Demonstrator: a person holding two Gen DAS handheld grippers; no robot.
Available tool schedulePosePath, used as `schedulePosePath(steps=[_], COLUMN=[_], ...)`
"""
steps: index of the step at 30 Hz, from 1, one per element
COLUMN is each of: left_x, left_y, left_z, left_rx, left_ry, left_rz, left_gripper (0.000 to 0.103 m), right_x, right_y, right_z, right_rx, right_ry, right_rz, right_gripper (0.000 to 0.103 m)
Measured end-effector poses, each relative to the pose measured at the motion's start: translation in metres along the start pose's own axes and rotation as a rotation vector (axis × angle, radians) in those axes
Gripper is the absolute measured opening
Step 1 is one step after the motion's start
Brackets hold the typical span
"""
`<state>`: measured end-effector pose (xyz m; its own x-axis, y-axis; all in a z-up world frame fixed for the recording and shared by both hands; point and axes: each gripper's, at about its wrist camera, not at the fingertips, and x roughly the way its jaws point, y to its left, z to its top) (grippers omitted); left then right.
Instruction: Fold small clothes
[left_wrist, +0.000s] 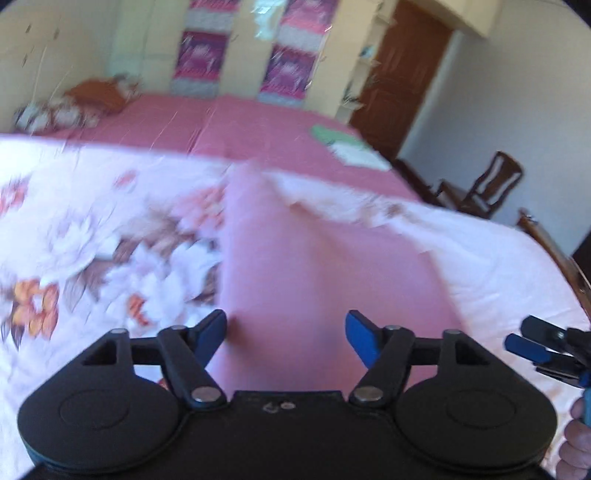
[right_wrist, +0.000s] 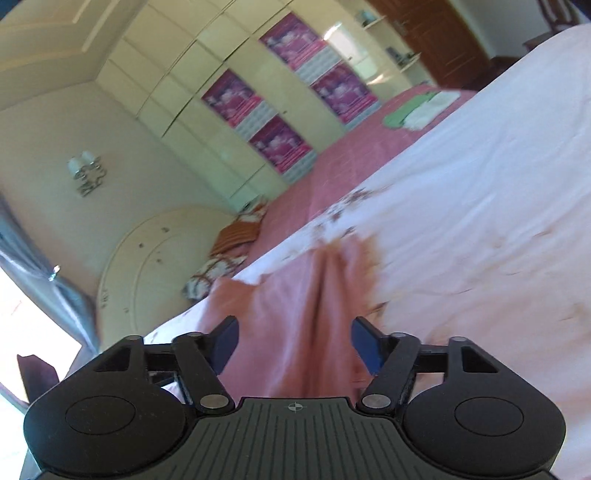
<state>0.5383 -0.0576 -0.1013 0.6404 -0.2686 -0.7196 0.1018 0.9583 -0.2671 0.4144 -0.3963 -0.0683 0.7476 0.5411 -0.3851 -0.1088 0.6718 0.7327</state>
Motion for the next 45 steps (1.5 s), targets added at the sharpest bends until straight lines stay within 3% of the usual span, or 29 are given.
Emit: schedulePosePath(steps=[2,3,7,13,14,16,17,20,22,27,30,32,34,37,39,42,45], left_x=[0.015,0.014,0.01,0.007,0.001,-0.02,-0.026,-0.005,0.016,0.013,0.017,0.023,0.036,0.043,0.036,0.023,0.034], left_y=[0.015,0.022,0.017,0.021,0.021,0.022,0.022,0.03,0.041,0.032,0.014,-0.002,-0.015,-0.007,-0.003,0.009,0.014], left_z=[-0.007,-0.012,-0.014,-0.015,-0.01,-0.002,0.004,0.016,0.015,0.018,0.021,0.021,0.017,0.016,0.016,0.02,0.026], left_rx=[-0.044,-0.082,-0.063,-0.061,-0.064,-0.036,-0.025,-0.025,-0.058,-0.028,0.016,0.071,0.117,0.043,0.04,0.02,0.002], left_ry=[0.054,0.036,0.017,0.028,0.022,-0.091,-0.119,-0.032,0.03,0.019,0.038,0.046,0.076,0.084,0.069,0.016,0.042], left_rz=[0.001,-0.022,-0.005,-0.039,-0.05,-0.076,-0.058,0.0,-0.021,-0.055,-0.087,-0.093,-0.048,-0.057,-0.081,-0.104,-0.087], left_gripper=[0.068,0.07,0.07,0.072,0.066,0.065,0.073,0.077,0.08,0.069,0.069,0.074,0.077,0.08,0.071,0.067,0.069], right_x=[0.02,0.028,0.055,0.086,0.089,0.094,0.095,0.103,0.113,0.107,0.084,0.071,0.069,0.084,0.084,0.075,0.074], right_y=[0.003,0.004,0.001,0.001,0.003,0.008,0.012,0.014,0.014,0.042,0.055,0.056,0.04,0.007,0.0,0.003,-0.005], right_z=[-0.005,-0.006,-0.01,-0.014,-0.013,-0.011,-0.011,-0.013,-0.016,-0.018,-0.008,-0.005,-0.006,-0.014,-0.012,-0.002,0.012], right_rx=[-0.016,-0.023,-0.031,-0.075,-0.081,-0.108,-0.124,-0.154,-0.146,-0.337,-0.397,-0.435,-0.414,-0.327,-0.272,-0.265,-0.225], right_ry=[0.064,0.085,0.158,0.252,0.253,0.25,0.254,0.271,0.29,0.237,0.169,0.148,0.164,0.221,0.208,0.16,0.131], right_rz=[-0.01,-0.016,-0.049,-0.078,-0.075,-0.078,-0.081,-0.107,-0.125,-0.174,-0.17,-0.195,-0.241,-0.237,-0.215,-0.202,-0.215], right_gripper=[0.047,0.045,0.044,0.044,0.044,0.031,0.015,0.015,0.015,0.009,0.009,0.009,0.009,0.009,0.009,0.013,0.013])
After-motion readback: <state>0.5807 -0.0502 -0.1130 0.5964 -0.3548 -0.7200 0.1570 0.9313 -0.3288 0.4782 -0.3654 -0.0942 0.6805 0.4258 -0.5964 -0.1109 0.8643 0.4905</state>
